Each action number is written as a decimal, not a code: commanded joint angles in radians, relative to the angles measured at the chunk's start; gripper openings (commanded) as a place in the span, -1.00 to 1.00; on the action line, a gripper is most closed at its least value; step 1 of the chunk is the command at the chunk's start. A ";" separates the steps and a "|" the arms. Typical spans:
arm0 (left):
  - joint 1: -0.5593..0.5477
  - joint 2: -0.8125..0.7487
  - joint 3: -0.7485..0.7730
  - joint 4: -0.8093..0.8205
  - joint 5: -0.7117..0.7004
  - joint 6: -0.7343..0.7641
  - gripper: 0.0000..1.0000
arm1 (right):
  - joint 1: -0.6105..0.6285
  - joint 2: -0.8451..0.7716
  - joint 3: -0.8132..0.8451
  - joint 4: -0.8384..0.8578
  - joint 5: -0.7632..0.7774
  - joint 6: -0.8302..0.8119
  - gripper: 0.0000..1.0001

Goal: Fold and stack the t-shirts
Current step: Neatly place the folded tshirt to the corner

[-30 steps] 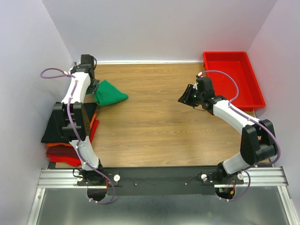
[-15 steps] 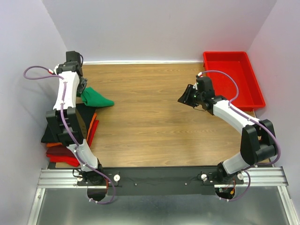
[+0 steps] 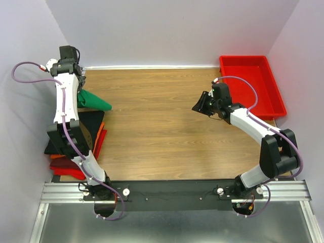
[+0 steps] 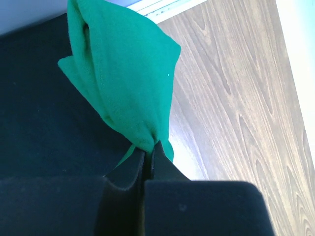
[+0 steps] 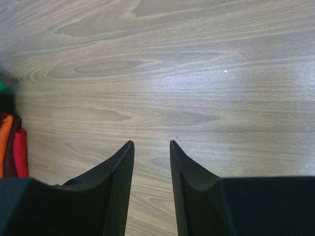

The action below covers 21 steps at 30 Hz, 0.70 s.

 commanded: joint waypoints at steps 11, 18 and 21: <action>0.033 -0.129 0.008 -0.029 -0.082 0.021 -1.00 | 0.004 -0.029 0.015 -0.030 -0.018 -0.011 -0.17; 0.053 -0.198 -0.072 -0.017 -0.082 0.030 -1.00 | 0.005 -0.047 0.011 -0.031 -0.021 -0.011 -0.17; 0.064 -0.233 -0.121 -0.006 -0.093 0.035 -1.00 | 0.007 -0.050 0.006 -0.033 -0.027 -0.011 -0.17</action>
